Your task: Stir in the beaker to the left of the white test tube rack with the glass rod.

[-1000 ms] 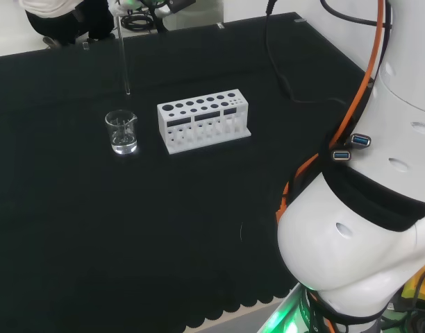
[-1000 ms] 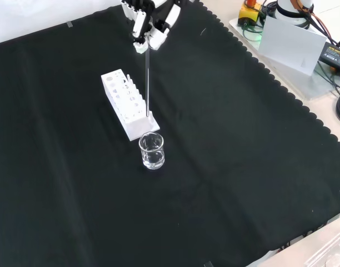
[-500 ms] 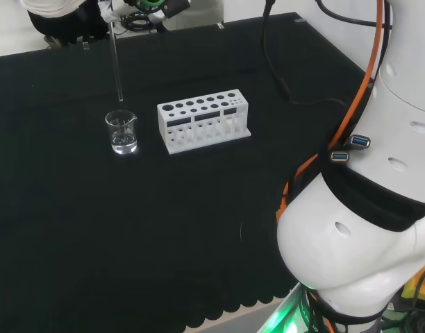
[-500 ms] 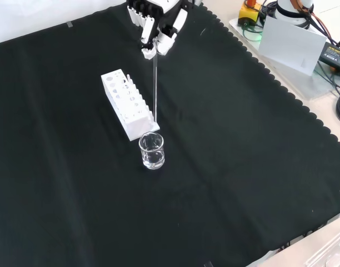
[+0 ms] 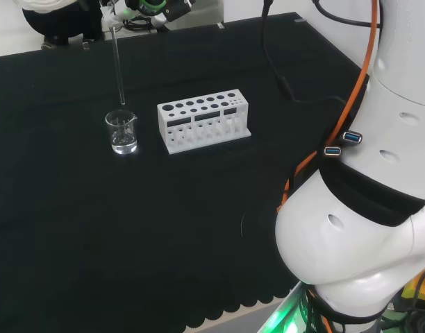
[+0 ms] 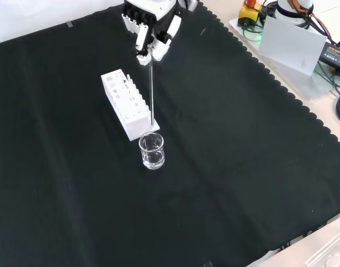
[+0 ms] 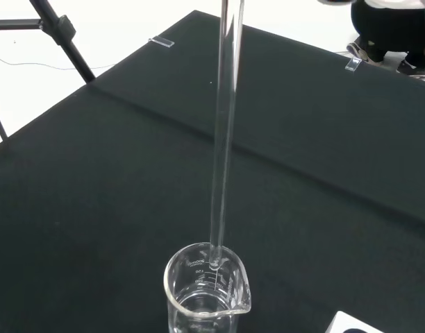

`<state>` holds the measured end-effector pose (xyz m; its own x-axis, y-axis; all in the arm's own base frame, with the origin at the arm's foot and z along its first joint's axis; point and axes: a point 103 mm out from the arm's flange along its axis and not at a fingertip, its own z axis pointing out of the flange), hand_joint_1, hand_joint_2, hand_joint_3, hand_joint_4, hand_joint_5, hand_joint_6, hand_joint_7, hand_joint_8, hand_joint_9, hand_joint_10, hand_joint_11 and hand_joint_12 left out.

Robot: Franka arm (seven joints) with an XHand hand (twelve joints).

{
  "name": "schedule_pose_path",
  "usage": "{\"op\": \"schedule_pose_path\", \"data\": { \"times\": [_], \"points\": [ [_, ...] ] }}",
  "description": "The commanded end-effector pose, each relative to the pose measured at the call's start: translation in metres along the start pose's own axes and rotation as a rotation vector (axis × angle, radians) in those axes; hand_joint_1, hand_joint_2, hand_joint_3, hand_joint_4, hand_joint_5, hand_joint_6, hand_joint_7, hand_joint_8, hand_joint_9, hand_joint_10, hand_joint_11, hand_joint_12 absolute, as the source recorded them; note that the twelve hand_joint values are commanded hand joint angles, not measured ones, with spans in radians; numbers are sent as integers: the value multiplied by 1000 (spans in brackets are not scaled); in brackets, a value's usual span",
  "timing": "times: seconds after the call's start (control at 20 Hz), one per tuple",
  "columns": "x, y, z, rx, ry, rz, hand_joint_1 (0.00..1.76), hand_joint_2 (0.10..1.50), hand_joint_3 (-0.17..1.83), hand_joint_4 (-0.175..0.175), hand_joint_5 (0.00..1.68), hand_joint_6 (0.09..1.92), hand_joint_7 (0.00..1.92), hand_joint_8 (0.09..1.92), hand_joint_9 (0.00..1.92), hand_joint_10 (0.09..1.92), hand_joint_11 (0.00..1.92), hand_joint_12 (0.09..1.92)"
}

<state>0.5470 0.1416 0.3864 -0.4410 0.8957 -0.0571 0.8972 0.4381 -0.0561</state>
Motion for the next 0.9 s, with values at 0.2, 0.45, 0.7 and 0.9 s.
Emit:
{"op": "schedule_pose_path", "data": {
  "times": [0.2, 0.45, 0.7, 0.9],
  "points": [
    [-13, 26, 28, 18, 23, -55, 1203, 1094, -175, -175, 1220, 662, 1725, 535, 1864, 476, 1774, 884],
    [-17, 33, 35, 26, 23, -61, 1203, 1094, -175, -175, 1220, 661, 1726, 533, 1864, 475, 1773, 884],
    [-17, 38, 46, 44, 29, -73, 1203, 1094, -175, -175, 1220, 661, 1726, 532, 1864, 474, 1774, 884],
    [-20, 41, 57, 55, 37, -74, 1203, 1094, -175, -175, 1220, 661, 1727, 531, 1864, 474, 1774, 884]
  ]
}}
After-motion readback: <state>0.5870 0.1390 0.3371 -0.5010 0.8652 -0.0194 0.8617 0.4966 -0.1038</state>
